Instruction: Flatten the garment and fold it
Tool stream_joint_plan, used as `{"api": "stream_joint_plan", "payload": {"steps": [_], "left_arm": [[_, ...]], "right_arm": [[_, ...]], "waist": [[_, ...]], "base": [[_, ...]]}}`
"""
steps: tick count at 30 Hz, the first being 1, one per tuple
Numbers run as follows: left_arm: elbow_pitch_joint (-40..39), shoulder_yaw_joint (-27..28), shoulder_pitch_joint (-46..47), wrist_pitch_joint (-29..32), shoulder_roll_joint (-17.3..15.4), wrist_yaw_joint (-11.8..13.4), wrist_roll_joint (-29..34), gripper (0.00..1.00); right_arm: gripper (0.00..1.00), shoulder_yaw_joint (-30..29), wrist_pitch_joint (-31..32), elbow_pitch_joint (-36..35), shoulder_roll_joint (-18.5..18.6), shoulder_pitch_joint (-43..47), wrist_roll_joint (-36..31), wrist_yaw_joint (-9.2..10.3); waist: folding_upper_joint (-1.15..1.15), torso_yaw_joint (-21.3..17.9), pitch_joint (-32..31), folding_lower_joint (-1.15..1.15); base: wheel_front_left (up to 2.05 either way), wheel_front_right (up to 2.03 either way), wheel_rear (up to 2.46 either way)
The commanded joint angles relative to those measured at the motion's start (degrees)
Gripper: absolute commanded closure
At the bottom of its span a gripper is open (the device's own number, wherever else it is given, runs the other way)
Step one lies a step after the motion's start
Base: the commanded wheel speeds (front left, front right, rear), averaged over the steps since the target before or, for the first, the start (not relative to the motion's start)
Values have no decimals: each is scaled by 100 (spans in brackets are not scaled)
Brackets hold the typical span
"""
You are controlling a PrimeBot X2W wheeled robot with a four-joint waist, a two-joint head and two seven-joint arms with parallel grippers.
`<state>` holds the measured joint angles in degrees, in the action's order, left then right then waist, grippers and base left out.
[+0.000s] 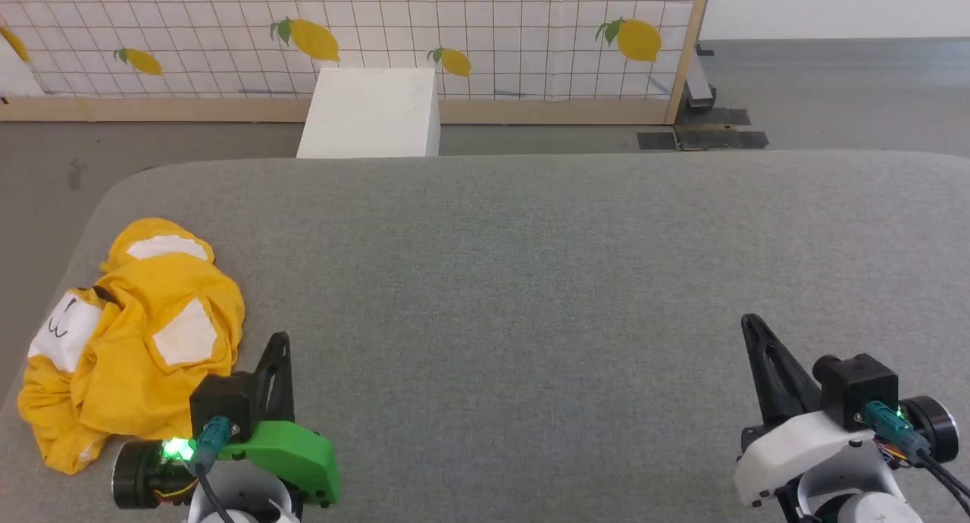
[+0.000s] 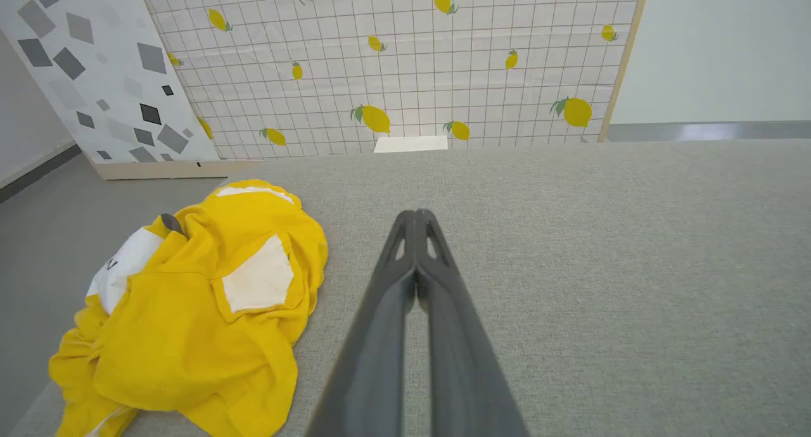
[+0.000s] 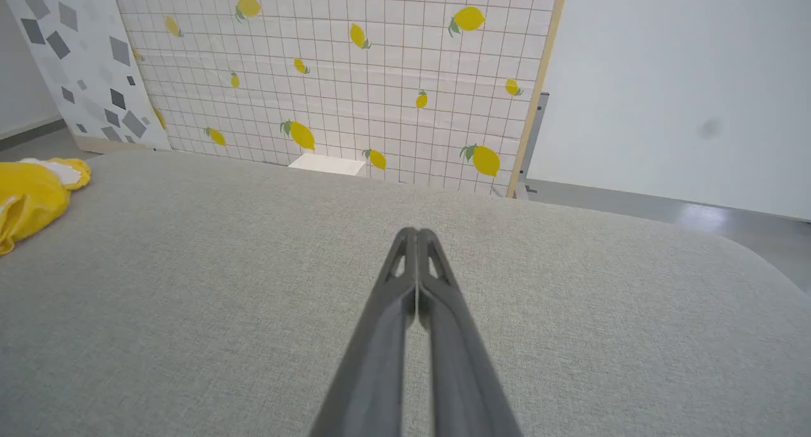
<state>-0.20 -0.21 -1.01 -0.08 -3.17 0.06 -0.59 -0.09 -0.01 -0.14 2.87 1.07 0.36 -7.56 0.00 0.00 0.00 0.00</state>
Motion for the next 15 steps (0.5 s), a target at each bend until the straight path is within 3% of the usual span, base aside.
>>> {"api": "stream_joint_plan", "payload": {"steps": [1,15], "left_arm": [[20,21,101,8,29,-6,59,100],[20,21,101,8,29,-6,59,100]], "right_arm": [[100,9,1,14,0,-107,-36,8],[100,9,1,14,0,-107,-36,8]], "waist": [[0,0,0,0],[0,0,0,0]], "base": [[0,0,0],[0,0,0]]}}
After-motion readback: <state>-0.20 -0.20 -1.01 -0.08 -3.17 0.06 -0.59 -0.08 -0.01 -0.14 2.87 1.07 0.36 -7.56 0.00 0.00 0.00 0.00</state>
